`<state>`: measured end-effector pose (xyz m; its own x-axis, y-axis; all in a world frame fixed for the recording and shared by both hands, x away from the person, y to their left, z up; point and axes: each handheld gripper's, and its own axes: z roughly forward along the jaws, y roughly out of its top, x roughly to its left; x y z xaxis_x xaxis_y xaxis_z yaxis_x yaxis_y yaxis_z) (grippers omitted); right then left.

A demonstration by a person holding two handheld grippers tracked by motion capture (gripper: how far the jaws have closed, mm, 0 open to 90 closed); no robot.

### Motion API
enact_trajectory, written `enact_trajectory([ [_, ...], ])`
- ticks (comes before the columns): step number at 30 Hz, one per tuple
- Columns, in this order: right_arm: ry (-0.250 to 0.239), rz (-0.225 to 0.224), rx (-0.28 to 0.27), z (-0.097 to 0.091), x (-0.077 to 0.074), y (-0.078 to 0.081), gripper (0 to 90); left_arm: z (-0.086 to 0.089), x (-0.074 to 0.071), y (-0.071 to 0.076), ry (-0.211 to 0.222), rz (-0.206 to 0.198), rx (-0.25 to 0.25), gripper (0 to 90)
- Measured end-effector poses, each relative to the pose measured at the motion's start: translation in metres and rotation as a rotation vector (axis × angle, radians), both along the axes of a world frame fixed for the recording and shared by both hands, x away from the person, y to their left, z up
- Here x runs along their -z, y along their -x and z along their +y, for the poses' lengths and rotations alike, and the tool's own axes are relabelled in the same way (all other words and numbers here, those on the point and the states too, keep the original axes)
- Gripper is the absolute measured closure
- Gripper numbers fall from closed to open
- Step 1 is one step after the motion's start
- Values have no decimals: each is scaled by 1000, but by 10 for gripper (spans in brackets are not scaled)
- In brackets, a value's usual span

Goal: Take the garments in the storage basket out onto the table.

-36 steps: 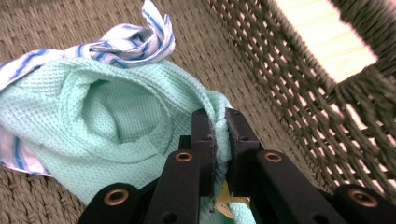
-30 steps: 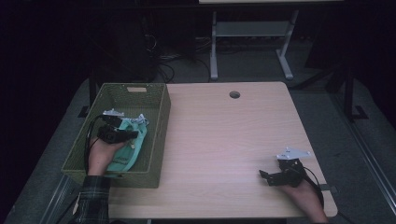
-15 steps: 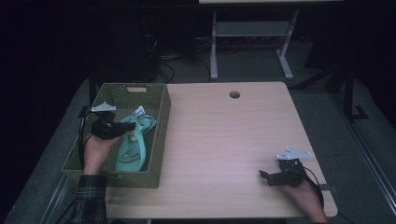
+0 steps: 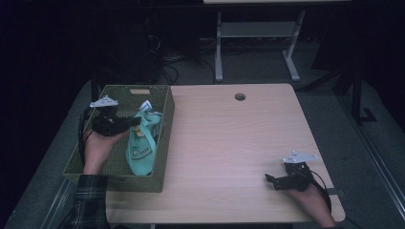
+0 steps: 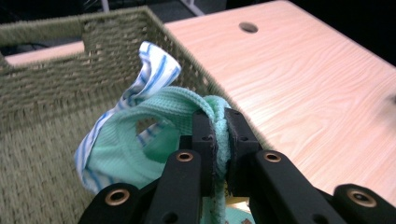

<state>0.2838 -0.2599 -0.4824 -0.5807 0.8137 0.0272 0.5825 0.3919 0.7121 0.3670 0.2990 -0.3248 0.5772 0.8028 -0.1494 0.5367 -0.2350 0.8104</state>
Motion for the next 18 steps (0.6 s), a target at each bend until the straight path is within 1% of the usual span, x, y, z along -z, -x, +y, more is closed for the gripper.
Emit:
enact_trajectory([
  [2, 0, 0, 0, 0, 0, 0, 61, -1, -5, 0, -1, -11, 2, 834],
  [4, 0, 0, 0, 0, 0, 0, 60, -1, -11, -1, 15, -23, 10, 834],
  [6, 1, 0, 0, 0, 0, 0, 60, -1, -15, -1, 19, -30, 15, 834],
  [8, 0, 0, 0, 0, 0, 0, 60, -2, -21, -1, 33, -44, 21, 834],
  [10, 0, 0, 0, 0, 0, 0, 61, -2, -27, -1, 31, -55, 23, 834],
  [11, 0, 0, 0, 0, 0, 0, 61, -3, -29, 0, 40, -60, 27, 834],
  [12, 0, 0, 0, 0, 0, 0, 60, -5, -36, 0, 38, -74, 31, 834],
  [13, 0, 0, 0, 0, 0, 0, 60, -5, -36, 0, 38, -74, 31, 834],
  [18, 0, 0, 0, 0, 0, 0, 61, -9, -52, -1, 41, -106, 39, 834],
])
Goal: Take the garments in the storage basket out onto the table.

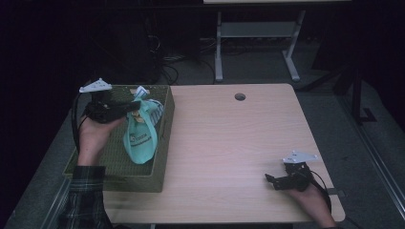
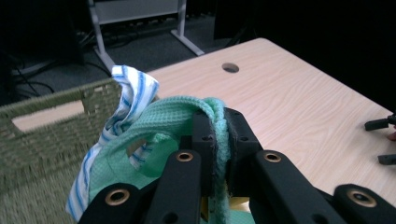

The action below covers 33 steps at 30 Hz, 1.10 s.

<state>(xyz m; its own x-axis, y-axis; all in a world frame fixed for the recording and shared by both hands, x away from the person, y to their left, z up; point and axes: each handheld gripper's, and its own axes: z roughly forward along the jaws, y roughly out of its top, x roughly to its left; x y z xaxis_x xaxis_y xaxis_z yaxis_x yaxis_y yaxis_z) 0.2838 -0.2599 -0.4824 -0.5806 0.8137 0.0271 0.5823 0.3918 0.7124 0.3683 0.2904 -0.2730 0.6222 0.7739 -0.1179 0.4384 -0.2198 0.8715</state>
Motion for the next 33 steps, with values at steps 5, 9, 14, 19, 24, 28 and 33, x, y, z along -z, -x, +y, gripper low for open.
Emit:
enact_trajectory([
  [5, 0, 0, 0, 0, 0, 0, 61, -3, -15, 0, 17, -26, 14, 834],
  [9, 0, 0, 0, 0, 0, 0, 60, -7, -24, -1, 26, -46, 25, 834],
  [14, 0, 0, 0, 0, 0, 0, 60, -13, -36, -2, 55, -63, 57, 835],
  [19, 0, 1, 1, 0, 0, 0, 60, -20, -43, -3, 59, -69, 84, 834],
  [24, 0, 0, 0, 0, 0, 0, 60, -29, -47, -4, 68, -77, 111, 835],
  [28, 0, 0, 0, 0, 0, 0, 60, -39, -49, -4, 76, -81, 134, 835],
  [33, 0, 0, 0, 0, 0, 0, 60, -50, -49, -4, 87, -85, 159, 835],
])
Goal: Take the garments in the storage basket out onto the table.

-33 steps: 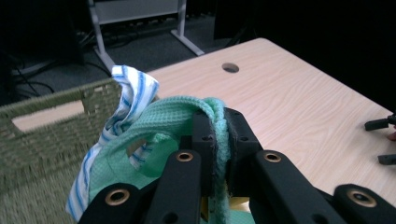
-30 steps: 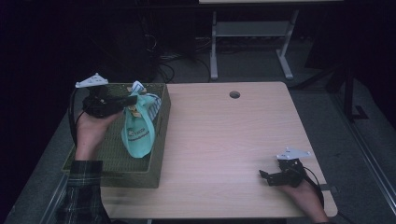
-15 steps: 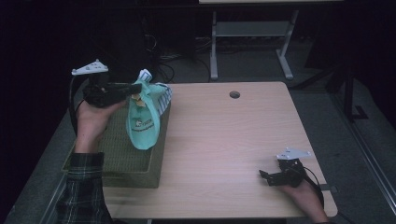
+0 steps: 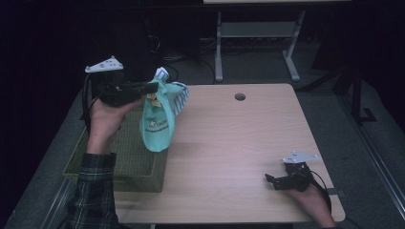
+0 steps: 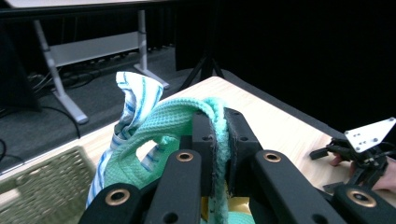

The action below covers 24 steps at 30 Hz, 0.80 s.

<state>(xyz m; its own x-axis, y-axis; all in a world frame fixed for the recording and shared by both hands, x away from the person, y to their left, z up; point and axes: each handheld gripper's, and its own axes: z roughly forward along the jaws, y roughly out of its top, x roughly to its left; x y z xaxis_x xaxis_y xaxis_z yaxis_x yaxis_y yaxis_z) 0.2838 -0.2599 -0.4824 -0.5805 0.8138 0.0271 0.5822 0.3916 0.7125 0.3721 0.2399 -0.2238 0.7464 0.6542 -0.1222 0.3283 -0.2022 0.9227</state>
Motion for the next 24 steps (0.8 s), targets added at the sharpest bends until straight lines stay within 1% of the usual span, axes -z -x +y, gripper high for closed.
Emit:
enact_trajectory([
  [7, -1, 0, 1, 0, 0, 0, 60, -21, 1, -1, 10, 1, 51, 835],
  [11, -1, 0, 0, 0, 0, 0, 61, -33, 3, -1, 7, 9, 85, 835],
  [16, -1, 0, 1, 0, 0, 0, 60, -49, 8, -1, 10, 11, 122, 835],
  [24, -1, 0, 1, 0, 0, 0, 60, -72, 19, 1, 12, 21, 166, 835],
])
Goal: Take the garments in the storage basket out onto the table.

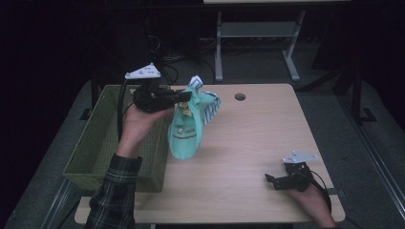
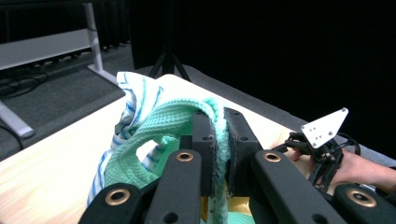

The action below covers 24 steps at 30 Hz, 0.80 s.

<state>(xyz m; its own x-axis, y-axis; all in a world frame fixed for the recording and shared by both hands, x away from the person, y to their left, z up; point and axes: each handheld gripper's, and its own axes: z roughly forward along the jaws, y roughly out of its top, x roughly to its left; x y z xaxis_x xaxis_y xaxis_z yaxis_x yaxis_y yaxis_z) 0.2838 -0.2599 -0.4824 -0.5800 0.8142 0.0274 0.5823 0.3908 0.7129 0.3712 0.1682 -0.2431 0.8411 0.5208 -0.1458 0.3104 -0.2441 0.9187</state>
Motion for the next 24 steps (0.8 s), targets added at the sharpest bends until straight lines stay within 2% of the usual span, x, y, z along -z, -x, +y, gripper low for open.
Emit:
enact_trajectory([
  [10, 0, -1, -1, 0, 0, 0, 60, -27, 12, 5, 7, -23, 29, 835],
  [24, -1, 2, 1, 0, 0, 0, 60, -60, 45, 8, -9, 0, 50, 836],
])
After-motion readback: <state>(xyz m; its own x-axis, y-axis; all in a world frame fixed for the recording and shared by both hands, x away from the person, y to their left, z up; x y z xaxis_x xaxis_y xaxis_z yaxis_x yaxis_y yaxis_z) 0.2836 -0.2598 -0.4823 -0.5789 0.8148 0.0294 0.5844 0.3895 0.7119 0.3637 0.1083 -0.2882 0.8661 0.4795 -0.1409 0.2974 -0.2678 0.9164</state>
